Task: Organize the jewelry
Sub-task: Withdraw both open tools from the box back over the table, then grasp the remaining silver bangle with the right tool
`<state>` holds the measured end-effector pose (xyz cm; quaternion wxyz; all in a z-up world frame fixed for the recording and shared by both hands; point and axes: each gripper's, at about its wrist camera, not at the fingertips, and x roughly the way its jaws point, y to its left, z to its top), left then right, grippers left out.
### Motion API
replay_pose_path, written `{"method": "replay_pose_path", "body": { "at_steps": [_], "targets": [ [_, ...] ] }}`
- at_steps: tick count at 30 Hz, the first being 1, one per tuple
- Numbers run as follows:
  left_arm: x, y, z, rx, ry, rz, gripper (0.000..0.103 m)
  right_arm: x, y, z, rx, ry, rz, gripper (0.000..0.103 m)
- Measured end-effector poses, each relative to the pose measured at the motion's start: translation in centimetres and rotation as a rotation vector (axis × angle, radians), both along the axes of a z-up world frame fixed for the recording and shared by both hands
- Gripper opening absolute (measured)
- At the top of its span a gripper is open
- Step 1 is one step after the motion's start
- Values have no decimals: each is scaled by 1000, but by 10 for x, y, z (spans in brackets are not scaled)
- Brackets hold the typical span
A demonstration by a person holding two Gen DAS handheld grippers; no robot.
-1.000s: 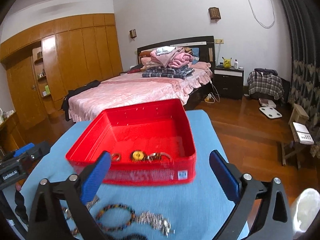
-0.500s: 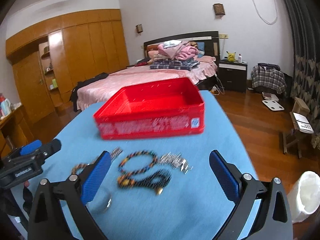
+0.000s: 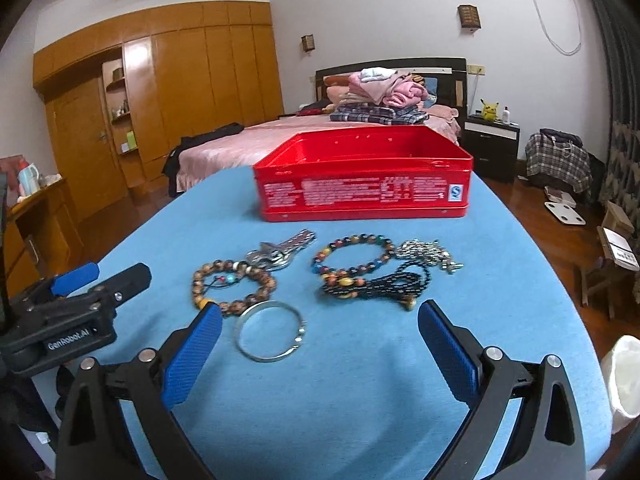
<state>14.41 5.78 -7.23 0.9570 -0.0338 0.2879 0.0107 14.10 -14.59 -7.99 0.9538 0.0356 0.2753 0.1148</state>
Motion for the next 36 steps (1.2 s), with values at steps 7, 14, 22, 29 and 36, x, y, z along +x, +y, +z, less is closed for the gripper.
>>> {"method": "replay_pose_path", "body": {
  "at_steps": [7,14,22,29,36],
  "targets": [
    [-2,9,-6,11,16,7,94,1,14,-6,-15,32,25,90],
    [-5,22,-8,-8,20,23,93,5,25,-11,-27,71,51,81],
    [-3,21,-10,-10,22,19,93,14,30,-17,-22,114,55,71],
    [-4,18,-10,-10,25,7,93,17,31,-19,-55,111,53,48],
    [-2,8,-10,-4,31,-13,93,15,24,-17,-44,110,73,48]
  ]
}}
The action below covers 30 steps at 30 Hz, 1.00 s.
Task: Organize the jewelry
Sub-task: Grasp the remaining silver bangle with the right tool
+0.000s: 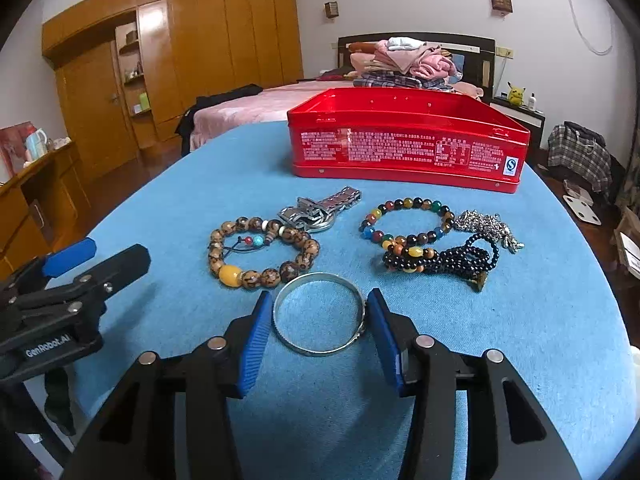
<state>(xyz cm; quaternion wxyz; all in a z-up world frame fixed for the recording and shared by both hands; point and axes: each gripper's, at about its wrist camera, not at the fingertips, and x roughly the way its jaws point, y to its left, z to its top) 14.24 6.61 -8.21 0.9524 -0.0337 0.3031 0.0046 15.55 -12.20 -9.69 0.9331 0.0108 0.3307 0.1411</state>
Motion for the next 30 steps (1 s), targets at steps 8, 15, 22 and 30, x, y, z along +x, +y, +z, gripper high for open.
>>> {"method": "replay_pose_path", "body": {
  "at_steps": [8,15,22,30],
  "targets": [
    [8,-26,4,-7,-9,-41,93,-3,-24,7,6,-4,-41,48],
    [19,-59,6,-36,-13,-100,83,-6,-53,13,-9,-21,-96,48],
    [29,-93,3,-41,-8,-161,77,-3,-83,14,-8,-31,-149,48],
    [43,-112,-6,-26,33,-166,71,-4,-99,11,18,-34,-170,48]
  ]
}}
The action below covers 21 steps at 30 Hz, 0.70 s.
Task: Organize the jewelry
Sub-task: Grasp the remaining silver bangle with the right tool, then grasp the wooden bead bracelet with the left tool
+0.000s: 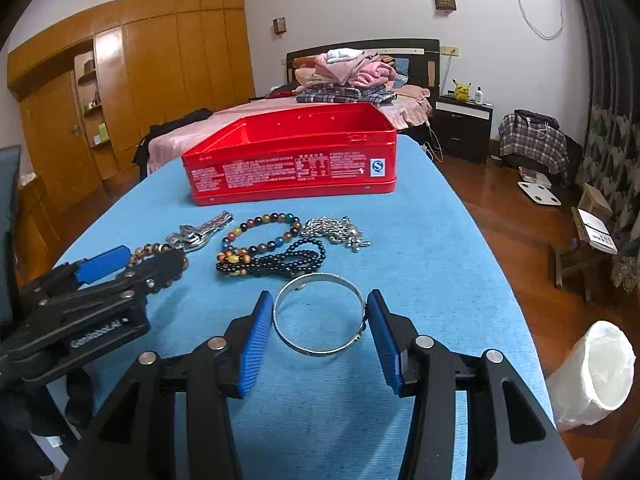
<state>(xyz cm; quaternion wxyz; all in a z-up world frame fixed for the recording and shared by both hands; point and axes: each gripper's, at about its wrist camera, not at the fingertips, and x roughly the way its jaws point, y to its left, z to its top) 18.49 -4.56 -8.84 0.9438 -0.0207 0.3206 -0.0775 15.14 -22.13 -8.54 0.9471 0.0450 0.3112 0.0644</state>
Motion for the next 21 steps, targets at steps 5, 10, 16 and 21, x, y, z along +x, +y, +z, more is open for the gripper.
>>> {"method": "replay_pose_path", "body": {
  "at_steps": [5,10,16,21],
  "targets": [
    [6,-2,-3,18,42,5,66,0,-3,-2,16,-1,-2,48],
    [11,-8,-7,34,83,1,53,-1,-5,-1,8,-9,-3,48],
    [10,-14,-11,35,104,-2,34,-3,-5,-2,12,-7,-4,48],
    [6,-16,-12,32,95,1,22,-3,-6,-2,11,-8,-4,48]
  ]
}}
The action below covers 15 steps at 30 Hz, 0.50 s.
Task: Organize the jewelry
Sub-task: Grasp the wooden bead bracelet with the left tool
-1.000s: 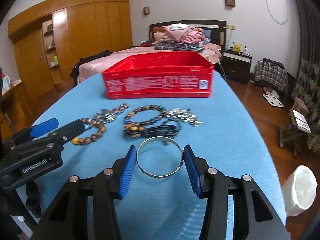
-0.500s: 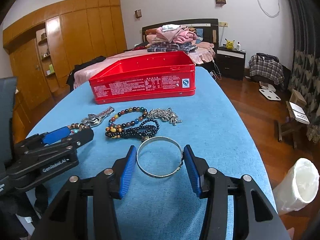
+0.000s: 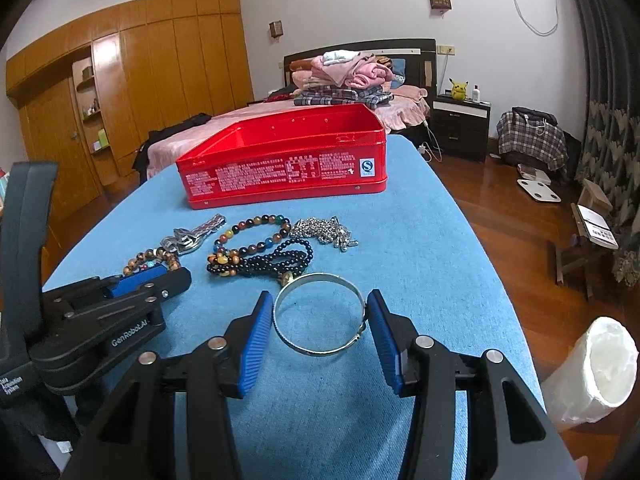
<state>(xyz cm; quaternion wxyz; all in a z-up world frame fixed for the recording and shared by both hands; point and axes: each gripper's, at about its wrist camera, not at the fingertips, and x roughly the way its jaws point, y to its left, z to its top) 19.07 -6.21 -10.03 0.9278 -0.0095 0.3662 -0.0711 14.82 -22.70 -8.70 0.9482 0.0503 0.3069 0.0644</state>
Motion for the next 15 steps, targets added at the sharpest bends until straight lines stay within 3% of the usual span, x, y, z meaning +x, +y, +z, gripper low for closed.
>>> {"method": "replay_pose_path", "body": {
  "at_steps": [3,10,15],
  "targets": [
    [-1,2,1,-15,-7,3,11,-1,1,0,-15,-6,1,48],
    [-15,16,2,-71,-46,24,10,-3,4,3,-27,-11,10,48],
    [-28,31,20,-103,-107,36,10,-4,8,12,-37,-26,17,48]
  ]
}}
